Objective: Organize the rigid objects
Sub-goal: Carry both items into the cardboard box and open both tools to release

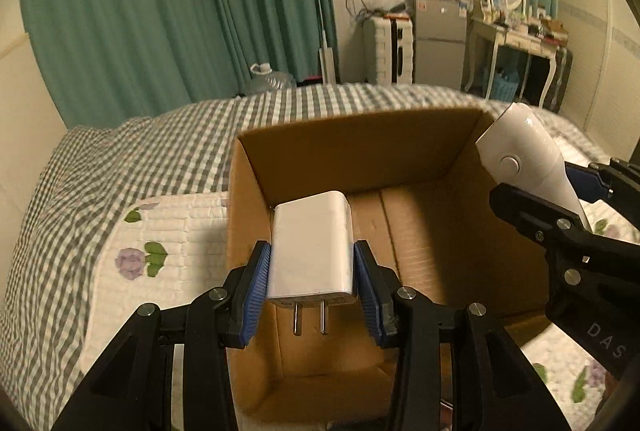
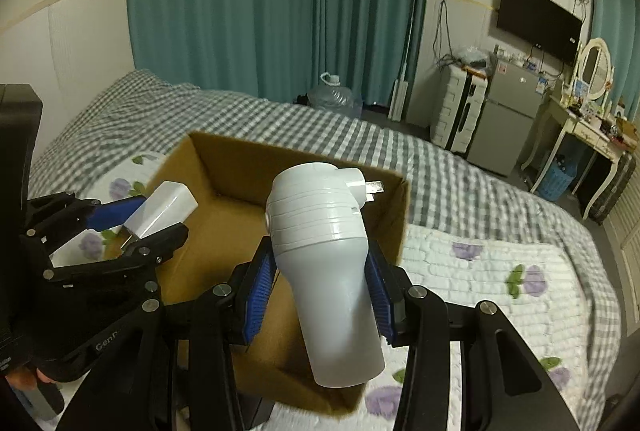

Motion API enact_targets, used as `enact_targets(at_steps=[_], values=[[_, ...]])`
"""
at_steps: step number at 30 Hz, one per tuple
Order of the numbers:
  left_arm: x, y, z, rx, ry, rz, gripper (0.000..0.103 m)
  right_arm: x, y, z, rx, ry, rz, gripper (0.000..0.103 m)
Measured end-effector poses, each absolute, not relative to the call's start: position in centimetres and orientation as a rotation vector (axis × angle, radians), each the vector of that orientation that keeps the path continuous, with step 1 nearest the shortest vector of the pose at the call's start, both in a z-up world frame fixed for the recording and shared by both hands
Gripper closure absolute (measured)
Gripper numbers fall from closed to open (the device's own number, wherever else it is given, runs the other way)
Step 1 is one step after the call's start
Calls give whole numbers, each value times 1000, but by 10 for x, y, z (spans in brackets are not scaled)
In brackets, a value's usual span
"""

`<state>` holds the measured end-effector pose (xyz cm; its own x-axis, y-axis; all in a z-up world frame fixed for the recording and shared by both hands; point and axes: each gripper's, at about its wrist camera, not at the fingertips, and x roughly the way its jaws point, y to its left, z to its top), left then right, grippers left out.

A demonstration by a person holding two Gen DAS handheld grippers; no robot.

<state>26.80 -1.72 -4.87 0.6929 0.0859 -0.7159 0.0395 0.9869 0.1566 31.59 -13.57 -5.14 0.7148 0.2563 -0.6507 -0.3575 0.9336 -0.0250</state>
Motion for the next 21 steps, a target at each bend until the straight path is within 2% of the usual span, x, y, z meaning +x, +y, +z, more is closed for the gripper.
enact_targets(at_steps=[7, 9, 10, 11, 13, 15, 19, 21], values=[[275, -24, -63, 177, 806, 30, 58, 327, -138, -78, -154, 711, 350, 59], [271, -26, -61, 197, 793, 72, 44, 324, -140, -75, -141, 696, 353, 59], [269, -29, -59, 207, 797, 87, 44, 321, -142, -73, -139, 689, 349, 53], [266, -30, -57, 208, 801, 87, 44, 315, -144, -66, -145, 673, 339, 36], [259, -32, -48, 201, 807, 85, 43, 304, -150, -55, -157, 639, 312, 24], [248, -32, -37, 191, 801, 80, 43, 287, -159, -37, -156, 606, 285, 23], [209, -34, -6, 195, 747, 52, 41, 254, -178, -5, -129, 601, 266, 12], [183, -36, 9, 224, 714, 47, 38, 229, -186, 10, -130, 588, 252, 11]])
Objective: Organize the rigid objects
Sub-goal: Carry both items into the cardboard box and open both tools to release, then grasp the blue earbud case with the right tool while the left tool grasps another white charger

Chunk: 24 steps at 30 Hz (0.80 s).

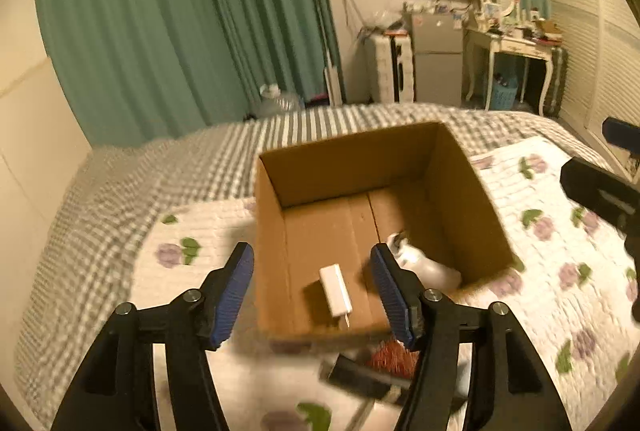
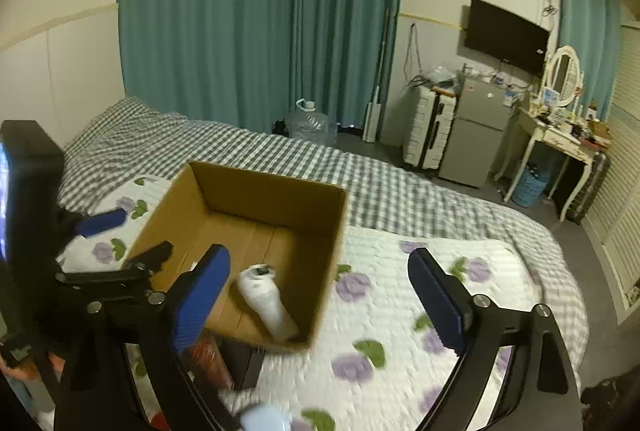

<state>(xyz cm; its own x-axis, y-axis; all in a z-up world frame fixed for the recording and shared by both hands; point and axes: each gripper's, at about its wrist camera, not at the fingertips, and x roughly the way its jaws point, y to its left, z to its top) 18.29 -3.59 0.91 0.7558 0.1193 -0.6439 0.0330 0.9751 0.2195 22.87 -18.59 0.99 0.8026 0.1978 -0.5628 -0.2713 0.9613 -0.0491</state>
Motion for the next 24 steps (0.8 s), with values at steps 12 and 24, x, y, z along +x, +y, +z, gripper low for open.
enact_targets(at_steps=[12, 24], values=[[70, -17, 8, 151, 787, 44, 37, 93, -204, 34, -125, 591, 222, 6], [44, 2, -102, 72, 976, 75, 37, 78, -181, -68, -140, 785, 280, 6]])
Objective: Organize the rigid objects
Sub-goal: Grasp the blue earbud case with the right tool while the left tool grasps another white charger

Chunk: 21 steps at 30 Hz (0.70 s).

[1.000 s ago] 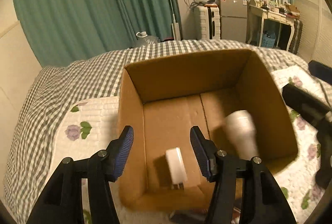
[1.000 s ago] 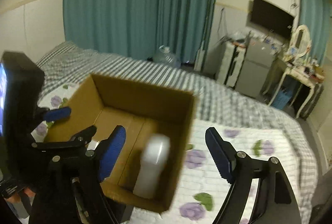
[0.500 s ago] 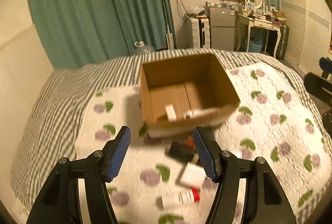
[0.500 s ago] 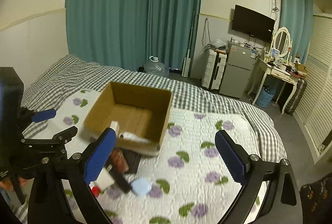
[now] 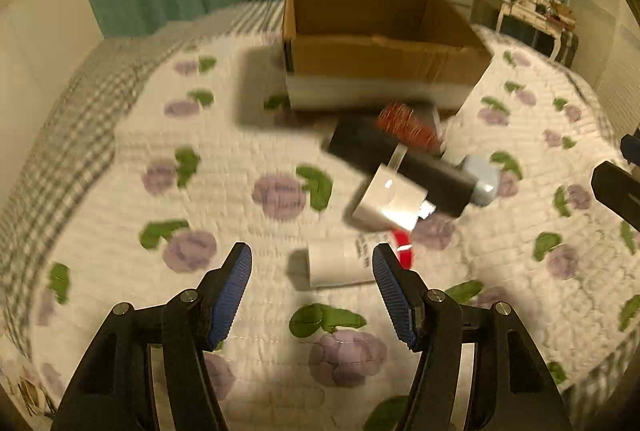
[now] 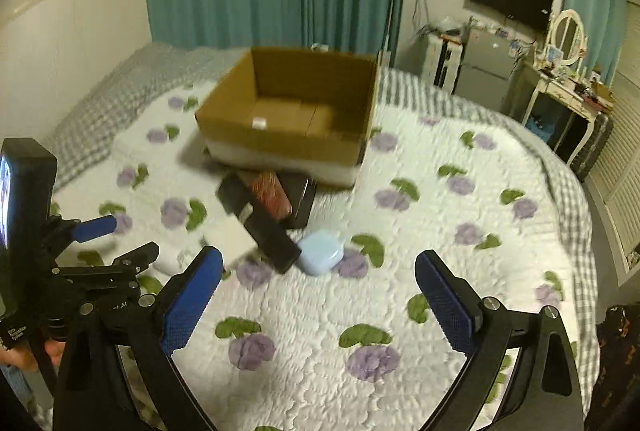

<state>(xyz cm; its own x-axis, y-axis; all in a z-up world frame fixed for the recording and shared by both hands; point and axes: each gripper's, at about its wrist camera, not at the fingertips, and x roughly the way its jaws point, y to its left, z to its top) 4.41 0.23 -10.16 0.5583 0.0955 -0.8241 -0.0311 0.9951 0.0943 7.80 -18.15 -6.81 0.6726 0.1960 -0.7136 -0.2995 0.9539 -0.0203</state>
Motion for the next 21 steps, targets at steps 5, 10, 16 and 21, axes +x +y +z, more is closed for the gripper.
enact_targets(at_steps=[5, 10, 16, 21], values=[[62, 10, -116, 70, 996, 85, 37, 111, -178, -113, -187, 874, 266, 6], [89, 10, -119, 69, 1014, 68, 37, 154, -174, -143, -308, 940, 273, 7], [99, -1, -130, 76, 1047, 18, 37, 189, -164, -185, -404, 1060, 370, 15], [104, -11, -137, 99, 1065, -11, 37, 195, -158, -199, -436, 1047, 408, 15]])
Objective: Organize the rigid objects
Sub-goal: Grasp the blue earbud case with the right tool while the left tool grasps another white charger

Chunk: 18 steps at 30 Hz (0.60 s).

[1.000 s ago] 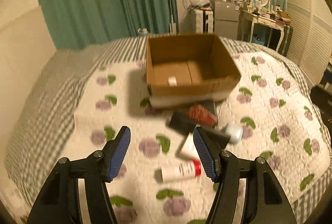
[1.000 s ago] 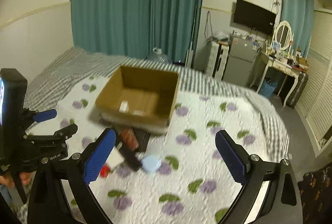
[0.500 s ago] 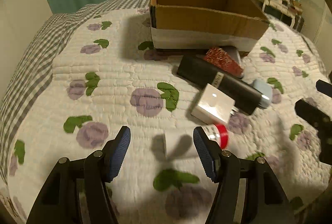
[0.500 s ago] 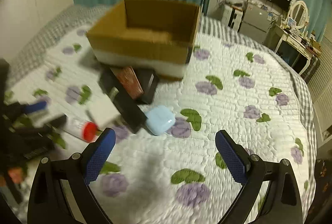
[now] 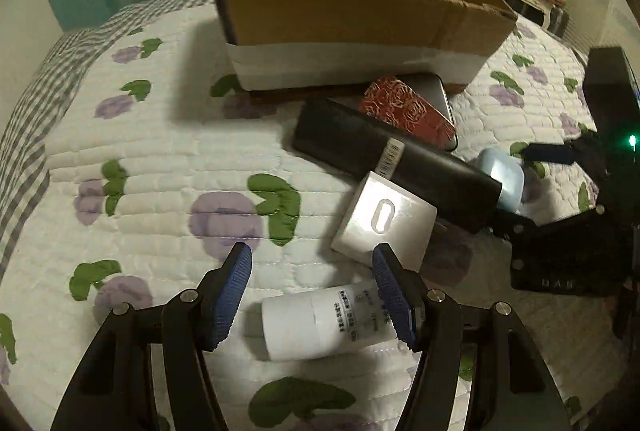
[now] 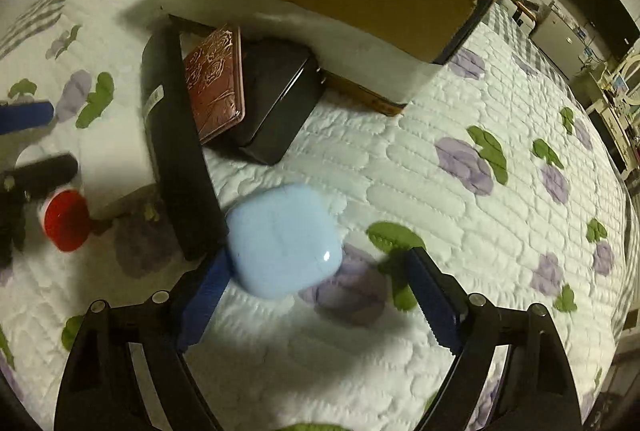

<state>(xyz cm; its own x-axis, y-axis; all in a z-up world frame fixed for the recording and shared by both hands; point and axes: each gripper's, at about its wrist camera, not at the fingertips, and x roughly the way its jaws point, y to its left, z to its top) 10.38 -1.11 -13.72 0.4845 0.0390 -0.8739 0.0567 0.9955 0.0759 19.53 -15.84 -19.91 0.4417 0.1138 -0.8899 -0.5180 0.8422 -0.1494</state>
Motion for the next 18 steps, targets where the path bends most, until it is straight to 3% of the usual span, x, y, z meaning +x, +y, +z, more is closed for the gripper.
enact_targets(at_steps=[3, 6, 18], values=[[105, -17, -136, 98, 1069, -30, 37, 199, -159, -198, -421, 1018, 426, 22], [107, -22, -136, 100, 1085, -37, 37, 197, -159, -196, -394, 1005, 468, 53], [124, -53, -159, 199, 1175, -54, 37, 198, -198, -169, -218, 956, 394, 53]])
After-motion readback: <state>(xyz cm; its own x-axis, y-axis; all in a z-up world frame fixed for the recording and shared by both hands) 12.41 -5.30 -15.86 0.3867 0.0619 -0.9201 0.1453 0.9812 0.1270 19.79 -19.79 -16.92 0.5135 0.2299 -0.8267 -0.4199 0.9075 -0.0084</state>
